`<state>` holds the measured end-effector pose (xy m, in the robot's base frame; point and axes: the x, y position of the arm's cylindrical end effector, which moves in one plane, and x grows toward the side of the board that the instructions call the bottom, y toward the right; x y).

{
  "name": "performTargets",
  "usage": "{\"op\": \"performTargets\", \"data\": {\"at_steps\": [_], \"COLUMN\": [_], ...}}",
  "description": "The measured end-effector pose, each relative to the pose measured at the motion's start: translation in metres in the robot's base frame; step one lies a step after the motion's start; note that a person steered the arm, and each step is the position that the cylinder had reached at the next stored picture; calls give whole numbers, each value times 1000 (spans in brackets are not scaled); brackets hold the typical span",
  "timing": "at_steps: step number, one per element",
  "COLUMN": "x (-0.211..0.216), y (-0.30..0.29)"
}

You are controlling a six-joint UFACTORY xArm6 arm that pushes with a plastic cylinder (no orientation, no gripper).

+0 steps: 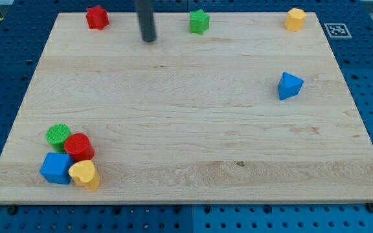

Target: Move the green star to the right side of the red star

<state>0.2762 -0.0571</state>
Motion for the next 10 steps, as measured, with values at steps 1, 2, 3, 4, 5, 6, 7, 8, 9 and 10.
{"op": "performTargets", "data": {"at_steps": [1,2,3,4,5,6,7,8,9,10], "x": [0,0,-1,-18,-40,-42,-43,-51,-76,-83], "y": [70,112,162,191,164,119,80,57,51,51]}}
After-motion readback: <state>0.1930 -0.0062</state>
